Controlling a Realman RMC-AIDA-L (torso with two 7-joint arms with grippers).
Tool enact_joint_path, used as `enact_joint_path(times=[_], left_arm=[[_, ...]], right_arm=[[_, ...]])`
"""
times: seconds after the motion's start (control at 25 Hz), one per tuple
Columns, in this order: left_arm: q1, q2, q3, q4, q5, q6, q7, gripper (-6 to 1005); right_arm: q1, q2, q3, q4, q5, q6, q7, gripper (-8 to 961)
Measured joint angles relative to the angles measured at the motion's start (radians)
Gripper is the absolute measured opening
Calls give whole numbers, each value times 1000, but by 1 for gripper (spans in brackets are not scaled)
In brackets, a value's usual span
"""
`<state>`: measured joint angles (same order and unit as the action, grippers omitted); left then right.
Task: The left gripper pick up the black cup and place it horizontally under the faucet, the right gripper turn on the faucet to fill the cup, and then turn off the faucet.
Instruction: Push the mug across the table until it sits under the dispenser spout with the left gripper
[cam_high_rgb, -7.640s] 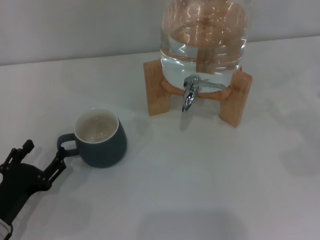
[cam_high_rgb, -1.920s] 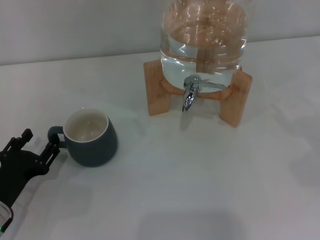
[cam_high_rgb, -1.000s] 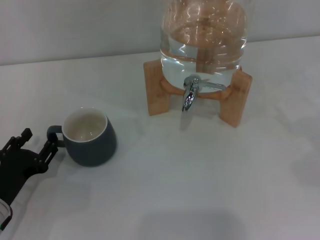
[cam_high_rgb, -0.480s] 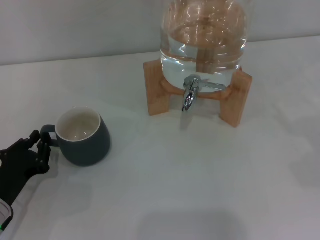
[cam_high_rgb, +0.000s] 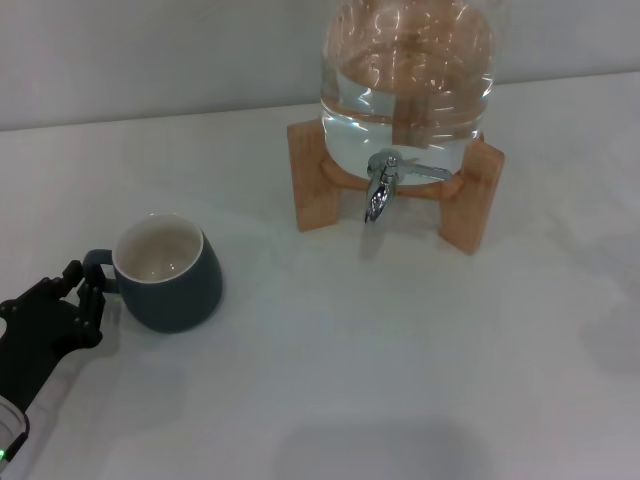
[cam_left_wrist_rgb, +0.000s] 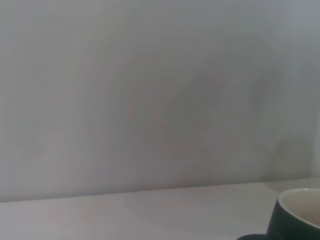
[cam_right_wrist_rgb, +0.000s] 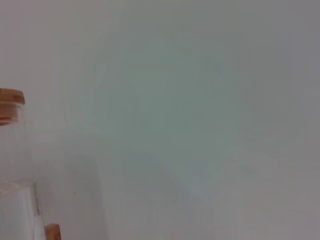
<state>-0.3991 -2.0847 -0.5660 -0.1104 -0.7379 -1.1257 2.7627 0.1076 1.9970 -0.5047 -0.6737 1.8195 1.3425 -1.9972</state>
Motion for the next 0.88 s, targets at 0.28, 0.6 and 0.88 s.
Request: enact_joint_path(times=[0.28,0.6,0.88], left_arm=[[-4,0,-3,0,1,1,0,203],[-17,3,-1,4,2,9,2,202],[-20,3,-3,7,2,10,1,202]], right_arm=[[3,0,11,0,-3,0,0,855],[8,1,12,2,-3,-2,0,855],[12,3,12,2,-1,-6,0,855]])
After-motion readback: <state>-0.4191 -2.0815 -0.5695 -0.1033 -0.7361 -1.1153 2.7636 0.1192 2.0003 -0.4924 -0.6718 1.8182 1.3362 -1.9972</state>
